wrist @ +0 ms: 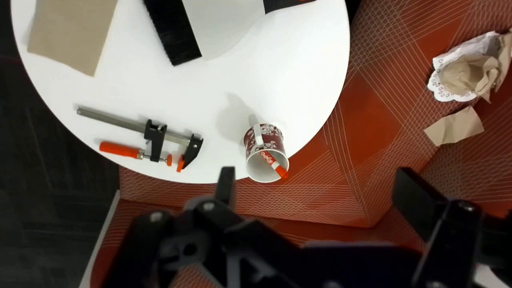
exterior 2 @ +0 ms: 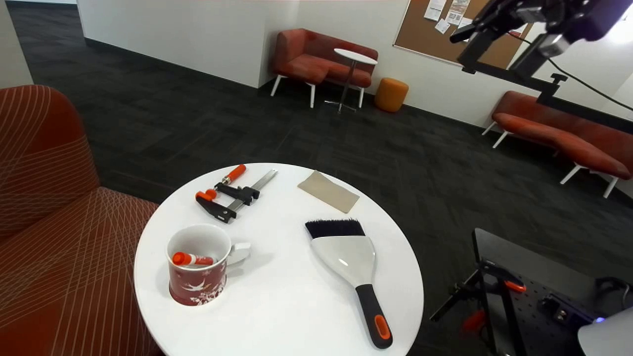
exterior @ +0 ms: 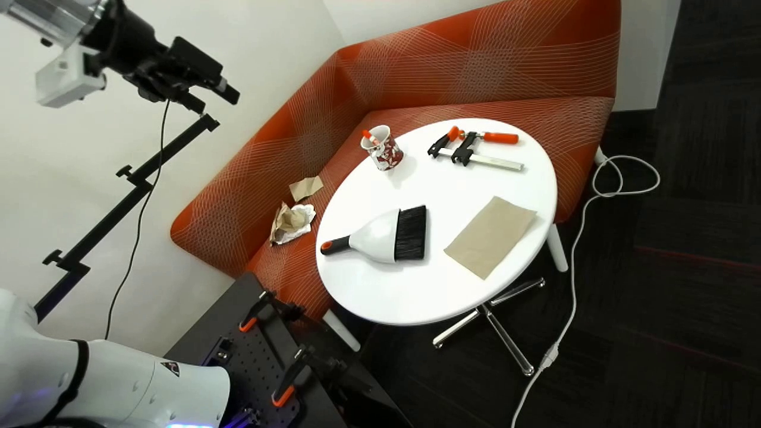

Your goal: Remove the marker from the cup and put it on the table

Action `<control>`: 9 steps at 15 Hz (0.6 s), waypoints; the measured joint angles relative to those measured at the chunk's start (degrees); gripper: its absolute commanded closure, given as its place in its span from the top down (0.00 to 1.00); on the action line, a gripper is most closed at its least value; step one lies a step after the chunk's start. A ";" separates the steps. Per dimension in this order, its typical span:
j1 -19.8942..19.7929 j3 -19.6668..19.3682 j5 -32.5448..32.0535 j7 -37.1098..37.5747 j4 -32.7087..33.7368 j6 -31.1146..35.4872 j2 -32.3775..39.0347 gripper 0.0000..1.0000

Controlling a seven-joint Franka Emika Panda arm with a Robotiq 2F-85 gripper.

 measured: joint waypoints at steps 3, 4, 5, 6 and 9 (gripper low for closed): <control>2.17 0.04 0.25 -5.11 5.19 4.20 9.33 1.00; 2.66 0.12 0.74 -7.12 7.28 4.97 12.46 1.00; 2.84 0.39 1.43 -9.12 9.40 5.42 15.46 1.00; 2.90 0.76 2.18 -10.96 11.51 5.63 18.26 1.00; 2.67 2.80 4.84 -15.59 17.78 5.65 26.08 1.00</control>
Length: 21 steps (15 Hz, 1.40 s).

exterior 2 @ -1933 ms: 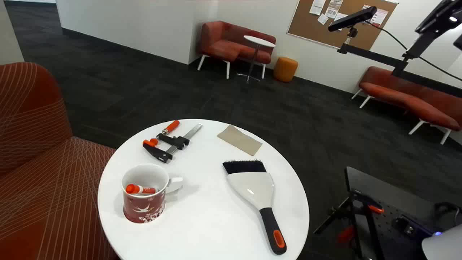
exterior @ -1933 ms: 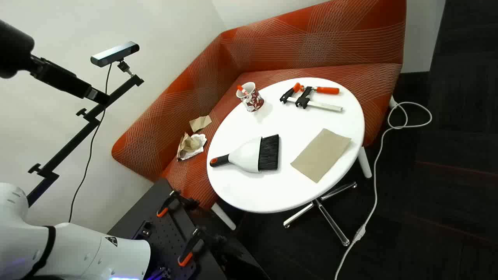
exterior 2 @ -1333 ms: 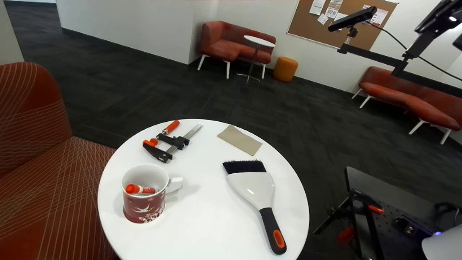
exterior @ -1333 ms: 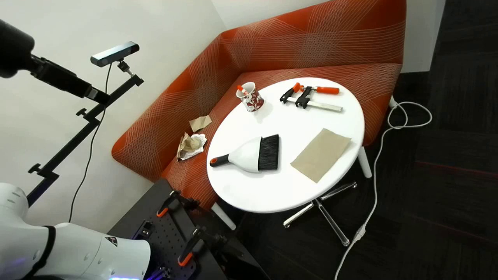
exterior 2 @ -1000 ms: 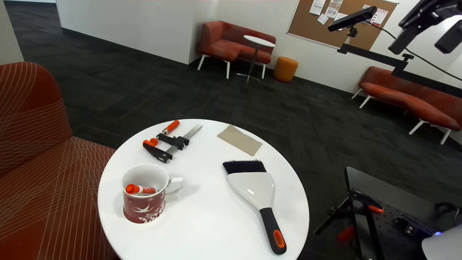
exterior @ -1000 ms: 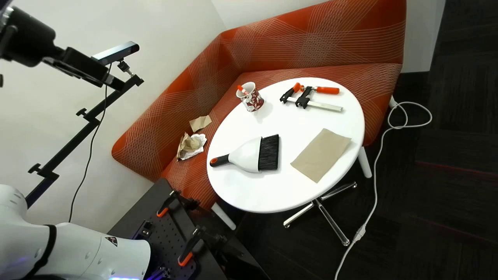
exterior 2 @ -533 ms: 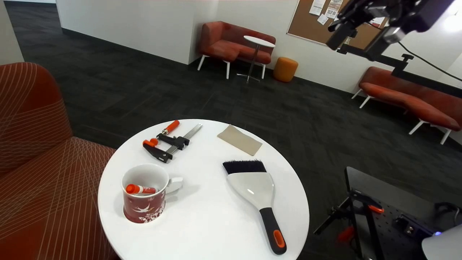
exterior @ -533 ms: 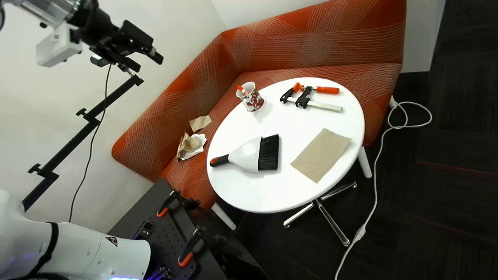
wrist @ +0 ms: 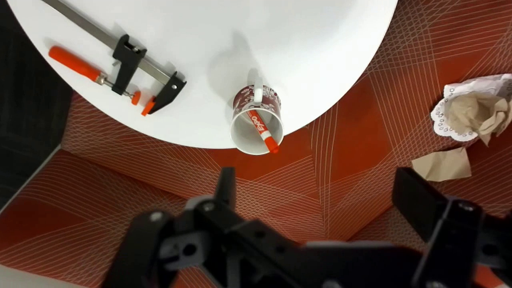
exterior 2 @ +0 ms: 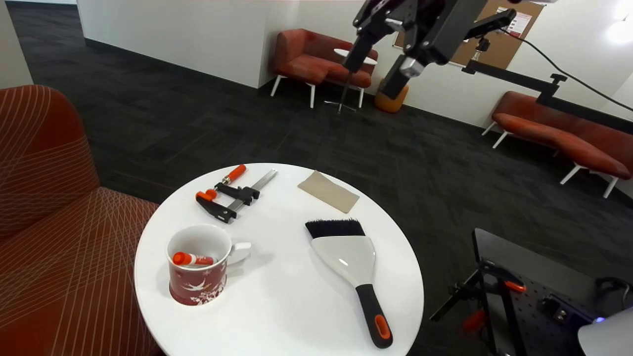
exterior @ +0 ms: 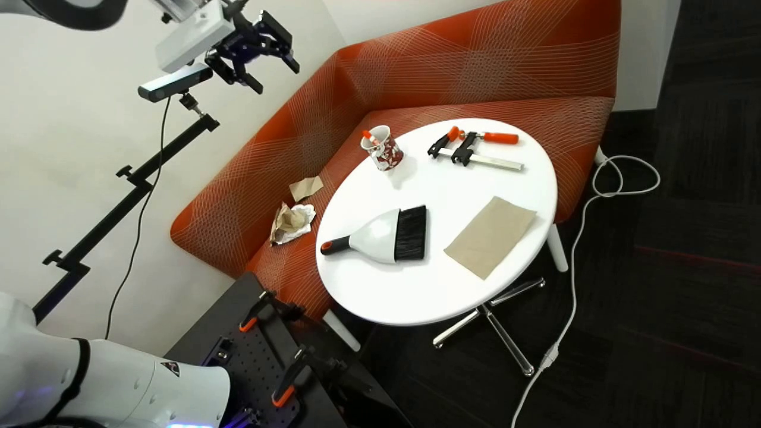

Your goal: Remove the marker from the cup and put it on the table

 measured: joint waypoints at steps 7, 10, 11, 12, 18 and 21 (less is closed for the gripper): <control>-1.54 3.53 0.67 -0.91 6.16 -0.05 7.47 1.00; -1.76 3.53 0.68 -1.29 6.24 -0.06 7.47 1.00; -2.17 4.03 0.68 -1.31 6.22 -0.06 7.49 1.00; -2.94 4.91 0.66 -1.59 6.21 0.13 7.63 1.00; -6.06 8.21 0.75 -13.29 6.24 4.55 12.07 1.00; -8.02 9.92 3.74 -23.60 6.53 9.75 16.01 1.00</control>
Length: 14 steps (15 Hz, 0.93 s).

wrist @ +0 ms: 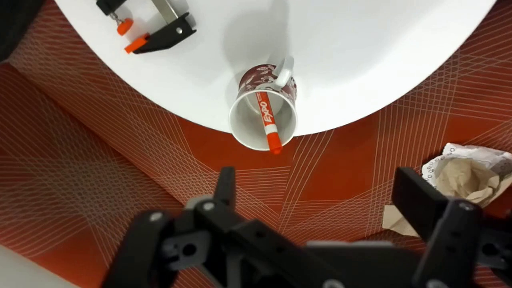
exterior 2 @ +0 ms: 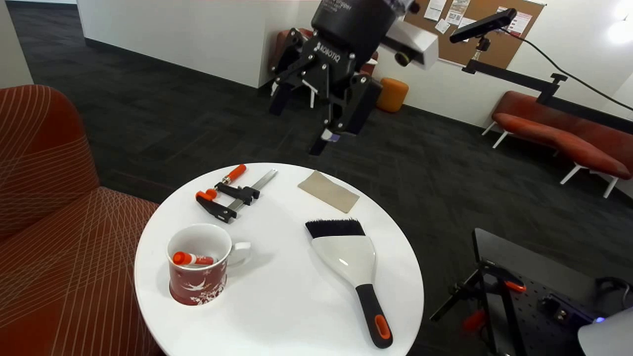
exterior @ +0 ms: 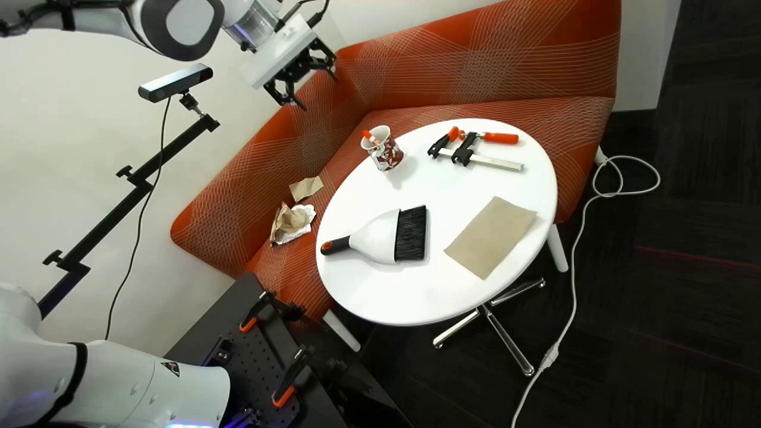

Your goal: Remove the marker from the cup and put it on the table

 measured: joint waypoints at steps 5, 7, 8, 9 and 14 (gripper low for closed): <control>-5.11 5.90 10.56 -18.38 3.46 2.95 7.82 1.00; -6.98 8.27 13.25 -23.52 5.80 2.94 10.95 1.00; -7.60 9.12 13.64 -24.95 6.93 2.94 12.39 1.00; -8.02 9.76 13.68 -25.78 8.04 2.94 13.80 1.00; -8.24 10.28 13.59 -26.28 9.45 2.93 16.11 1.00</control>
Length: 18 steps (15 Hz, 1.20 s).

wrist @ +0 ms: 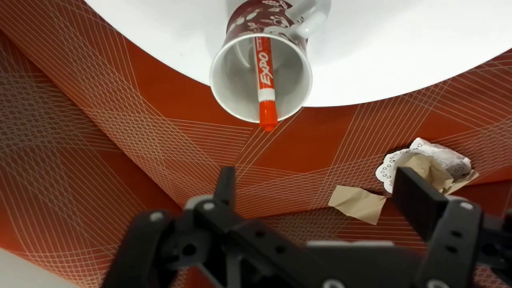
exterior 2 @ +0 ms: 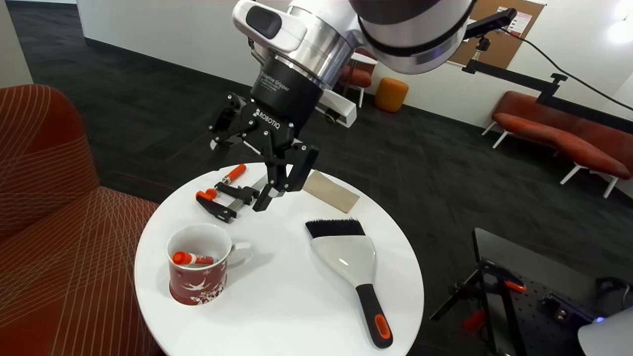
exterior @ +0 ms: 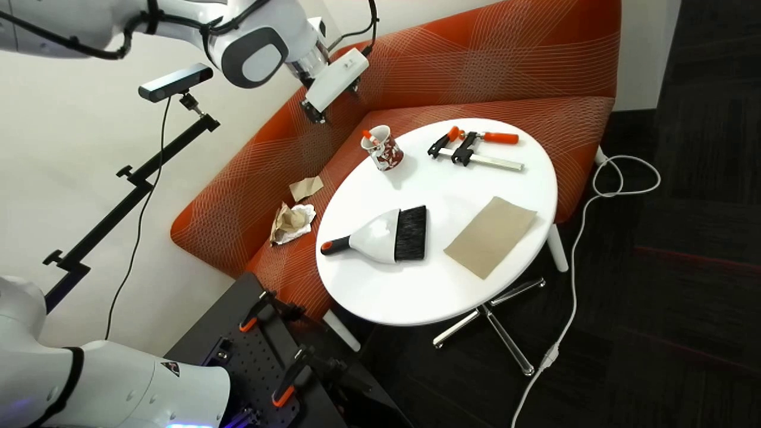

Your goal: Remove the marker from the cup and put it on the table

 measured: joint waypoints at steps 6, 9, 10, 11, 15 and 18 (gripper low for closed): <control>-0.29 0.05 -0.71 0.00 0.06 0.00 0.57 1.00; -0.66 0.06 -1.51 -0.07 0.85 0.00 2.34 0.74; -0.77 0.07 -1.73 -0.07 1.24 0.00 3.14 0.71; -0.88 0.09 -1.99 -0.08 1.74 0.00 4.00 0.64; -1.15 0.27 -3.08 -0.08 4.38 0.18 7.63 0.41; -1.15 0.50 -4.33 -0.07 6.68 0.36 10.30 0.40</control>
